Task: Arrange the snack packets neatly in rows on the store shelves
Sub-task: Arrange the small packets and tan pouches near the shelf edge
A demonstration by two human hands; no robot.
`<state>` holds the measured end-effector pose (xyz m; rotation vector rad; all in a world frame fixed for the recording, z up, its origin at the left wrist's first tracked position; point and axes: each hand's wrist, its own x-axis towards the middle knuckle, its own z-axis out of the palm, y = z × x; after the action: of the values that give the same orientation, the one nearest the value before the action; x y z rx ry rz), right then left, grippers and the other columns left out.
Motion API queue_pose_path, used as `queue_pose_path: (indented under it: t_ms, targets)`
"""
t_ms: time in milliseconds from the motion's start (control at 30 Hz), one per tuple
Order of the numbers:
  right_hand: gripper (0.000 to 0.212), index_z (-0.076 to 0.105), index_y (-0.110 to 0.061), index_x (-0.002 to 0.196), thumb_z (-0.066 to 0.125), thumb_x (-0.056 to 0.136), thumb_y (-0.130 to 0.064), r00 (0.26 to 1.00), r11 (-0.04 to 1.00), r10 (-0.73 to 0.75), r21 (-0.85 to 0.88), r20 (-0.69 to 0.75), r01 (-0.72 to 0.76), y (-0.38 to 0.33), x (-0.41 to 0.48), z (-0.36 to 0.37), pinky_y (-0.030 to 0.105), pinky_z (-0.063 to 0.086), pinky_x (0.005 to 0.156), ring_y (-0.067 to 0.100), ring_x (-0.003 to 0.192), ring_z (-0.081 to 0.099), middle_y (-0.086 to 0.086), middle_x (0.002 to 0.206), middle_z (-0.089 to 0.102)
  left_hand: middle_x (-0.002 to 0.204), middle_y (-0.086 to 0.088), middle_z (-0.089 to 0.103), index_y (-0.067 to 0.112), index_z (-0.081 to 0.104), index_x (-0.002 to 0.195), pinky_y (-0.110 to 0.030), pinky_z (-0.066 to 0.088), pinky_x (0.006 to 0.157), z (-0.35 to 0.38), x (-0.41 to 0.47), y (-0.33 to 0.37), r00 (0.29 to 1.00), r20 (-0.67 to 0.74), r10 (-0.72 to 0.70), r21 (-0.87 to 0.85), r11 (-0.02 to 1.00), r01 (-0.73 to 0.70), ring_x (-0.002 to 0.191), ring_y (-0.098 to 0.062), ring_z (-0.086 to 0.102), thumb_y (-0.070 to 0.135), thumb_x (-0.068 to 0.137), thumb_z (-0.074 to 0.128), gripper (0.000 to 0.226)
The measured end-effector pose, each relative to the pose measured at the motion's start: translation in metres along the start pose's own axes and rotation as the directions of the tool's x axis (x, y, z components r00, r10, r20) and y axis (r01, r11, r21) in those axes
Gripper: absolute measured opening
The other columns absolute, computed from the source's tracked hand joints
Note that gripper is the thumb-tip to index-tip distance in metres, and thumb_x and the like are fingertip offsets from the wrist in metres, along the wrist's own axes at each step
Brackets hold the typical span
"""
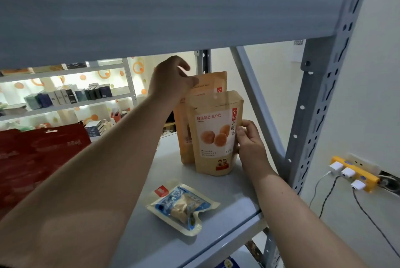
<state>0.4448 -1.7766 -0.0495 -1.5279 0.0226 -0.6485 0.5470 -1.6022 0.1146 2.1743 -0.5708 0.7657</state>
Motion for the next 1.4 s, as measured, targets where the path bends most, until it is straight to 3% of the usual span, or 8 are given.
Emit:
queue_pose_path:
  t_ms: [167,367,567,767,933,1067,1200,1400]
  targets:
    - [0.017,0.063,-0.032,0.099,0.047,0.094,-0.035,0.996,0.995,0.093,0.039,-0.004,-0.092,0.0,0.0,-0.001,0.023,0.049,0.062,0.006,0.08,0.067,-0.006,0.088,0.071,0.097,0.011,0.065,0.025,0.06,0.108,-0.027,0.051,0.065,0.017,-0.05,-0.025,0.98,0.001,-0.2,-0.25,0.949,0.194,0.084,-0.01,0.062,0.032,0.086,0.062,0.024]
    - [0.016,0.062,-0.026,0.084,0.047,0.081,-0.031,0.984,0.983,0.178,-0.043,0.011,-0.177,0.009,0.001,-0.002,0.046,0.053,0.077,0.02,0.083,0.063,-0.004,0.08,0.066,0.078,0.018,0.065,0.036,0.063,0.083,-0.011,0.042,0.053,0.038,-0.117,-0.055,0.929,0.231,-0.289,-0.277,0.896,0.348,0.071,0.003,0.062,0.019,0.078,0.065,0.018]
    - [0.01,0.055,-0.027,0.08,0.046,0.081,-0.033,0.988,0.985,0.151,-0.078,0.0,-0.151,0.016,0.005,-0.003,0.042,0.05,0.07,0.016,0.074,0.058,-0.001,0.077,0.058,0.076,0.021,0.06,0.042,0.055,0.076,-0.01,0.039,0.055,0.05,-0.132,-0.07,0.959,0.206,-0.195,-0.199,0.951,0.236,0.069,0.004,0.058,0.01,0.082,0.059,0.033]
    - [0.019,0.058,-0.025,0.092,0.046,0.083,-0.036,0.985,0.977,0.17,-0.128,-0.006,-0.169,0.015,0.002,-0.003,0.056,0.053,0.078,0.031,0.084,0.06,0.007,0.085,0.064,0.087,0.019,0.059,0.04,0.058,0.095,-0.007,0.038,0.059,0.053,-0.136,-0.085,0.958,0.243,-0.15,-0.199,0.959,0.2,0.077,-0.001,0.056,0.005,0.084,0.06,0.037]
    - [0.018,0.057,-0.024,0.094,0.045,0.084,-0.034,0.984,0.972,0.176,-0.154,-0.032,-0.179,0.01,-0.001,-0.001,0.063,0.051,0.078,0.035,0.082,0.058,0.014,0.088,0.061,0.096,0.011,0.065,0.032,0.063,0.103,-0.024,0.048,0.072,0.055,-0.138,-0.088,0.964,0.247,-0.102,-0.222,0.962,0.158,0.086,-0.012,0.06,0.007,0.083,0.062,0.032]
    - [0.018,0.056,-0.024,0.092,0.045,0.081,-0.034,0.982,0.973,0.185,-0.135,-0.03,-0.187,0.004,-0.005,0.001,0.061,0.051,0.08,0.028,0.08,0.057,0.018,0.091,0.06,0.094,0.01,0.064,0.031,0.066,0.106,-0.03,0.052,0.073,0.055,-0.138,-0.09,0.968,0.239,-0.08,-0.201,0.971,0.13,0.081,-0.008,0.059,0.01,0.084,0.062,0.031]
    - [0.019,0.057,-0.023,0.094,0.044,0.083,-0.033,0.981,0.97,0.19,-0.145,-0.03,-0.193,0.001,-0.008,0.002,0.06,0.052,0.078,0.03,0.084,0.06,0.017,0.092,0.062,0.09,0.011,0.063,0.031,0.066,0.101,-0.022,0.046,0.065,0.053,-0.138,-0.089,0.966,0.241,-0.088,-0.193,0.972,0.137,0.076,-0.004,0.058,0.013,0.081,0.064,0.027]
    - [0.021,0.061,-0.029,0.094,0.043,0.084,-0.03,0.976,0.966,0.206,-0.145,-0.066,-0.213,-0.004,-0.009,0.005,0.044,0.05,0.063,0.03,0.082,0.061,0.017,0.092,0.063,0.087,0.009,0.062,0.029,0.062,0.094,-0.028,0.05,0.063,0.042,-0.134,-0.081,0.943,0.28,-0.177,-0.105,0.971,0.214,0.076,-0.009,0.06,0.024,0.077,0.068,0.019]
